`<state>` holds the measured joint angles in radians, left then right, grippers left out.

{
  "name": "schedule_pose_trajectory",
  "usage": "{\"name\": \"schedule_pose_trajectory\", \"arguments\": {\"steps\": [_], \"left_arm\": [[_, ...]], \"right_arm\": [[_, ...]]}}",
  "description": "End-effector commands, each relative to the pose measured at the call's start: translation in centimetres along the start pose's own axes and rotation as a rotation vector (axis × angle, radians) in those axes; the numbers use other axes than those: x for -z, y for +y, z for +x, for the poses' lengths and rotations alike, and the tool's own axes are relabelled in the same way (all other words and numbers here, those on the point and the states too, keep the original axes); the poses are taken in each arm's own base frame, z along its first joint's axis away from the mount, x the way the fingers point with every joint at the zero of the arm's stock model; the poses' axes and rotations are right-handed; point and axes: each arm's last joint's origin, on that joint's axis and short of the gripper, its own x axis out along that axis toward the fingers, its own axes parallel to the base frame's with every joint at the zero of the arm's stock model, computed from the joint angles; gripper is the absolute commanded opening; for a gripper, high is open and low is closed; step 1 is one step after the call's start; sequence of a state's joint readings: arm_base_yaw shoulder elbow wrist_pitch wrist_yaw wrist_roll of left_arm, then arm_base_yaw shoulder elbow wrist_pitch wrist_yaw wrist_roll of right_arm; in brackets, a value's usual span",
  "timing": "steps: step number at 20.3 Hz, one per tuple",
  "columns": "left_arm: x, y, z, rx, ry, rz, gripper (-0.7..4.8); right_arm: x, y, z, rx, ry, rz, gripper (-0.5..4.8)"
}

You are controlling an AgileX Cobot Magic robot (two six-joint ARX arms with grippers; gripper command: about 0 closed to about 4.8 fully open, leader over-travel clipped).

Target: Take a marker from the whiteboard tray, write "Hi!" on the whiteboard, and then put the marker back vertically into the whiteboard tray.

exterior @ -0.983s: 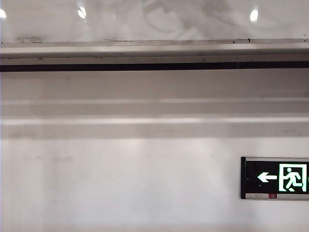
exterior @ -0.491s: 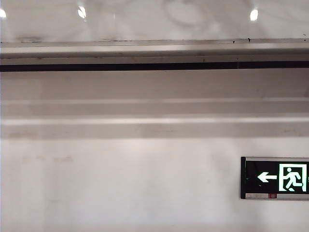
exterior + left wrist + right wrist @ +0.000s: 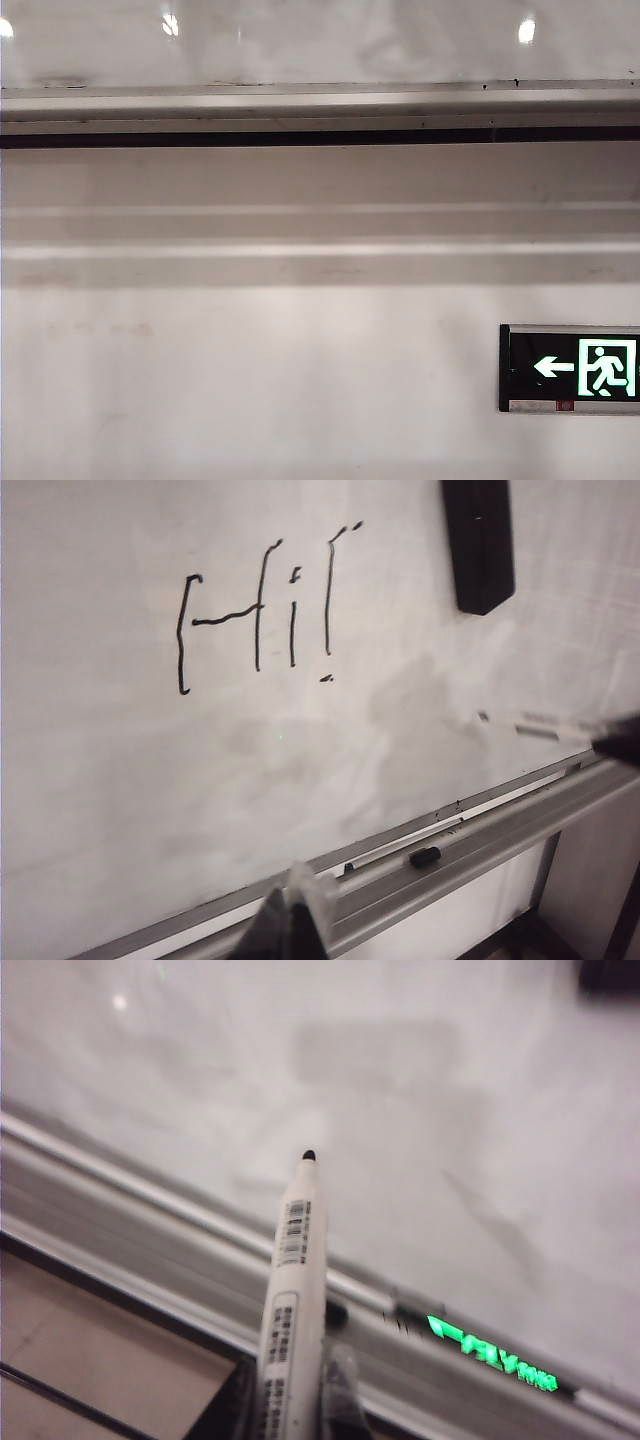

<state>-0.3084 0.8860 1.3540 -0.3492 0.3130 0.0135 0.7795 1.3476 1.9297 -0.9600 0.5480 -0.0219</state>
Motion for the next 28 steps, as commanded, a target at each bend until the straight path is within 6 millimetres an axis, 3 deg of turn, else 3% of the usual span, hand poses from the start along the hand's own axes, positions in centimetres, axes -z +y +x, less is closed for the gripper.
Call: {"name": "schedule_pose_trajectory", "arguments": {"steps": [1,11,20,28], "left_arm": [[-0.1,0.0,0.1,-0.002,-0.004,-0.006,-0.05],[-0.2,0.1,0.2,-0.002,-0.013,-0.002,-0.05],[-0.2,0.1,0.2,-0.002,-0.012,-0.003,-0.05],[-0.1,0.1,0.2,-0.002,-0.009,-0.004,-0.05]], "right_arm": [[1.2,-0.2,-0.2,0.034,-0.001,0.031,-0.01],[8.5,-1.4,0.5,0.072,-0.046,0.217,-0.01],[13.5,-1.2,5.2,0.039,-0.055,0.269,-0.01],[15.7,-2.7,8.3,0.099,-0.059,0.288,-0.01]]}}
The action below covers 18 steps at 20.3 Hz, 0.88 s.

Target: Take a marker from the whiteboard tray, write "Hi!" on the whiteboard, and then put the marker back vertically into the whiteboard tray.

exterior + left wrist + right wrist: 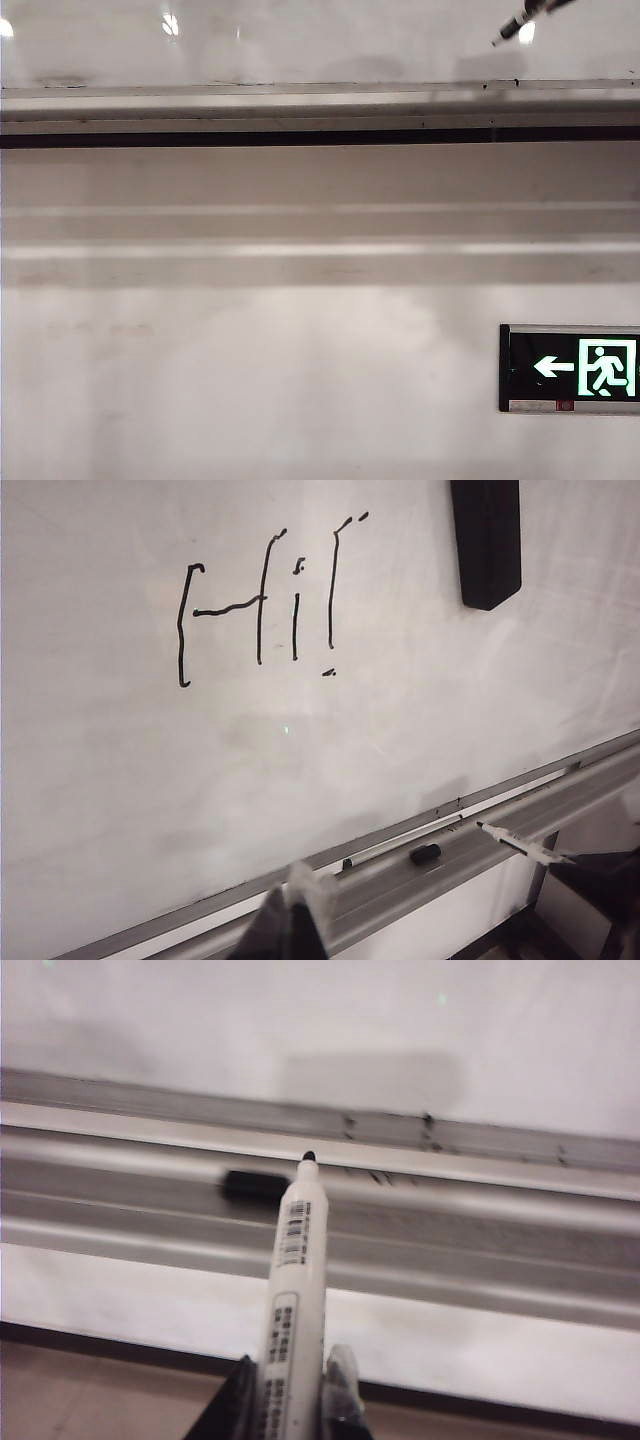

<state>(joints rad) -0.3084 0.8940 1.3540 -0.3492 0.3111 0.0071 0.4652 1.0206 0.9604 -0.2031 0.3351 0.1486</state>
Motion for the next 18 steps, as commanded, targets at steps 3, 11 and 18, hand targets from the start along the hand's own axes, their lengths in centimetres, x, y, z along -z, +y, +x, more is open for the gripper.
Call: {"name": "schedule_pose_trajectory", "arguments": {"steps": [3,11,18], "left_arm": [[-0.2,0.0,-0.1,0.0,-0.016,0.005,-0.05],[-0.2,0.0,-0.1,0.0,-0.016,0.005,-0.05],[-0.2,0.0,-0.1,0.0,-0.016,0.005,-0.05]], "right_arm": [[0.5,0.1,2.1,0.017,0.013,-0.05,-0.01],[1.2,-0.3,5.5,0.043,0.006,-0.034,-0.01],[1.0,-2.2,6.1,0.025,0.011,-0.012,-0.01]]}}
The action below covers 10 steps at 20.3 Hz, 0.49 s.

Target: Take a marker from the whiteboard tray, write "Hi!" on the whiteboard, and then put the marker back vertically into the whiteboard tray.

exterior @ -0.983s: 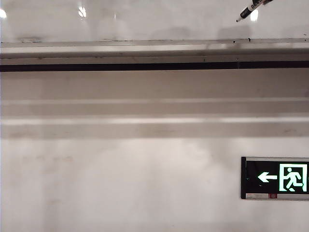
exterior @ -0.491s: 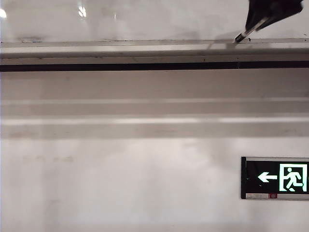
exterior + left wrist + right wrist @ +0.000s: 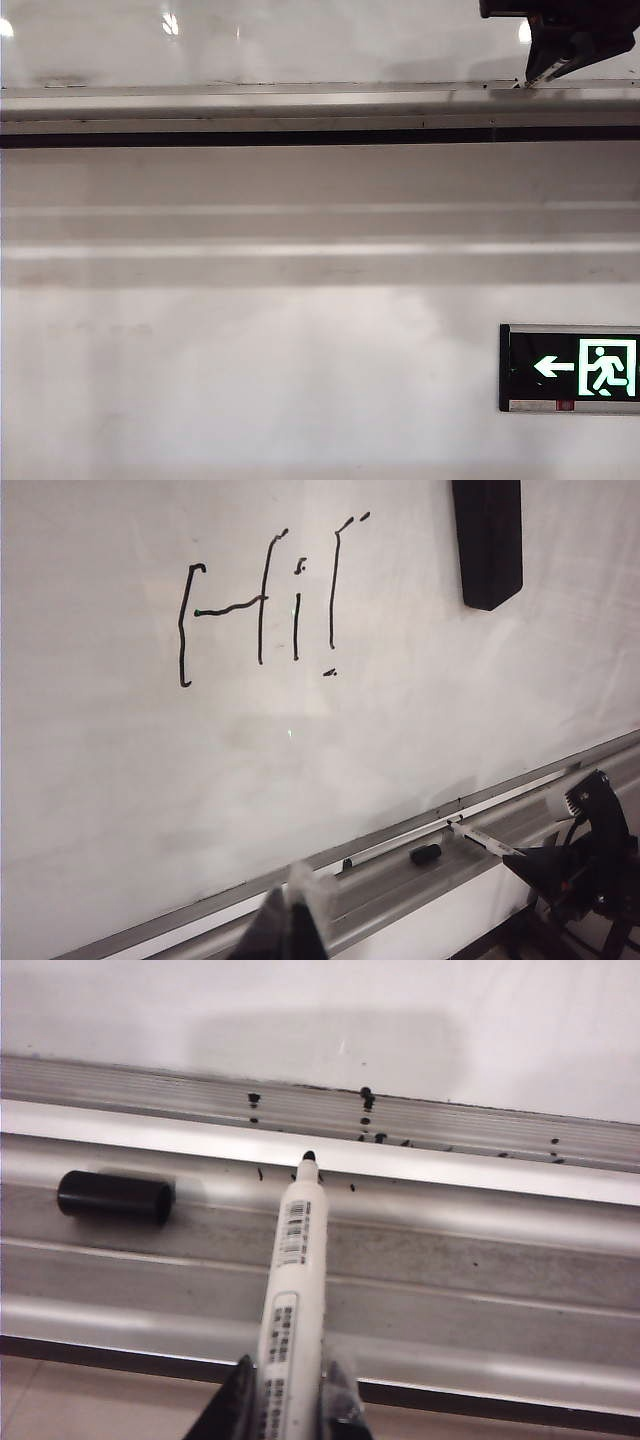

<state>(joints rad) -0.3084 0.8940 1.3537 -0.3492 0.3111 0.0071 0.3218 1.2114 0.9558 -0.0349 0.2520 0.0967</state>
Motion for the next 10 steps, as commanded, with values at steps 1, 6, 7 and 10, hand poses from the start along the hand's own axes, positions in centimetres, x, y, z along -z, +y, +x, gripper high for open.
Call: {"name": "schedule_pose_trajectory", "arguments": {"steps": [1,6,7,10], "left_arm": [[-0.2,0.0,-0.1,0.0,-0.016,0.005,-0.05],[-0.2,0.0,-0.1,0.0,-0.016,0.005,-0.05],[-0.2,0.0,-0.1,0.0,-0.016,0.005,-0.05],[-0.2,0.0,-0.1,0.0,-0.016,0.005,-0.05]], "right_arm": [[-0.4,-0.2,0.1,-0.042,-0.019,0.01,-0.01],[-0.1,0.2,1.1,-0.093,-0.025,0.016,-0.01],[0.1,0.2,1.4,-0.09,-0.021,0.018,-0.01],[0.1,0.3,1.7,-0.086,-0.026,0.019,-0.01]]}}
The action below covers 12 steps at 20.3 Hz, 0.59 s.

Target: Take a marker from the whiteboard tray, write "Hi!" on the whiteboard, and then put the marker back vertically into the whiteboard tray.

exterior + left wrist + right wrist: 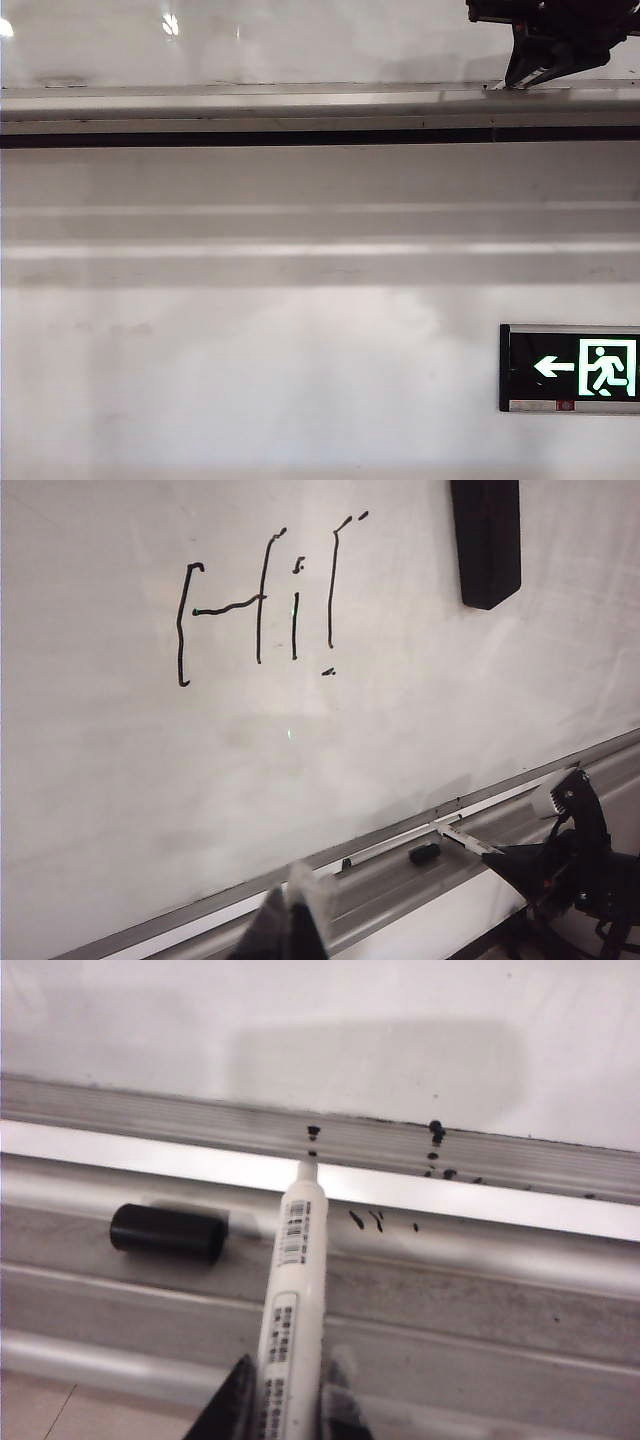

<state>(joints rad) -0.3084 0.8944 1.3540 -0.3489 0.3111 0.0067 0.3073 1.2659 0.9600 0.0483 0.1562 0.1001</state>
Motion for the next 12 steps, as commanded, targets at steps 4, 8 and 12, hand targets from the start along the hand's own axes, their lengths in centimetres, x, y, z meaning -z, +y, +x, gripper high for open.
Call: {"name": "schedule_pose_trajectory", "arguments": {"steps": [4,8,12], "left_arm": [[-0.22,-0.02,-0.06,0.0,-0.016,0.005,-0.05],[-0.21,-0.01,-0.05,0.0,-0.015,0.005,-0.05],[-0.21,-0.01,-0.05,0.0,-0.015,0.005,-0.05]], "right_arm": [[-0.26,0.08,0.23,-0.002,-0.035,0.011,-0.01],[-0.25,0.1,0.23,-0.006,-0.034,0.01,0.48],[-0.25,0.11,0.23,-0.007,-0.034,0.01,1.32]]}}
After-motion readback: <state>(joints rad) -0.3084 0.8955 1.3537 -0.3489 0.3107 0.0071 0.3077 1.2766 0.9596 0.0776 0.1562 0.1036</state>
